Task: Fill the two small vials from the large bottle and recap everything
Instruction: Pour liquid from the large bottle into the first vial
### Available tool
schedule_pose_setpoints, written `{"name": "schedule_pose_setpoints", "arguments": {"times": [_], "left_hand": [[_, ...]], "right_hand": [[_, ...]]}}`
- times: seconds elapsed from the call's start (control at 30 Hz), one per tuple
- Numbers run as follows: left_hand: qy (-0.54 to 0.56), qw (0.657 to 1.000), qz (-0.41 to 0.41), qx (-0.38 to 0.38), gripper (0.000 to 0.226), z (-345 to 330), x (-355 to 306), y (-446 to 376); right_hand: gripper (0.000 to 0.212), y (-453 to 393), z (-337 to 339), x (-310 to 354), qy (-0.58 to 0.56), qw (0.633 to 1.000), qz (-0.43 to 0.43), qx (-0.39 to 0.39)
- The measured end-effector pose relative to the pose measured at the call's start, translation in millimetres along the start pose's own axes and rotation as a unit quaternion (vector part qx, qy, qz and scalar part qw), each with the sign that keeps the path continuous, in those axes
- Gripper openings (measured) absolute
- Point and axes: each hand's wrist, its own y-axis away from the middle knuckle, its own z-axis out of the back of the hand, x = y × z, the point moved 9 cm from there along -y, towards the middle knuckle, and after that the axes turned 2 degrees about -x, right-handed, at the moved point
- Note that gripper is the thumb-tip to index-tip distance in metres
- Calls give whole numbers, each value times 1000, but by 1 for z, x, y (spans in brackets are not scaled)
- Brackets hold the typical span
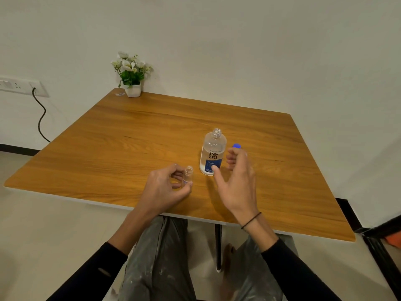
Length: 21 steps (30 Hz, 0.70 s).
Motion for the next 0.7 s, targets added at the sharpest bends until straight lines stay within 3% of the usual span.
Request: {"name": "schedule_pose_setpoints", "arguments": {"times": [0.13,0.2,0.4,0.7], "left_hand": [[7,1000,-4,-5,37,6,-3,0],[12,1000,-7,-9,43,9,-3,1],[12,999,-16,-36,47,20,-4,-2],[28,996,-34,-78,51,45,-5,-4]], "right_hand": [[96,-14,-34,5,41,999,-29,15],[103,-21,-44,-1,59,997,-52,0],[86,-27,-53,-4,26,998,-52,-39],[79,-15,-58,36,106,979,172,28]]}}
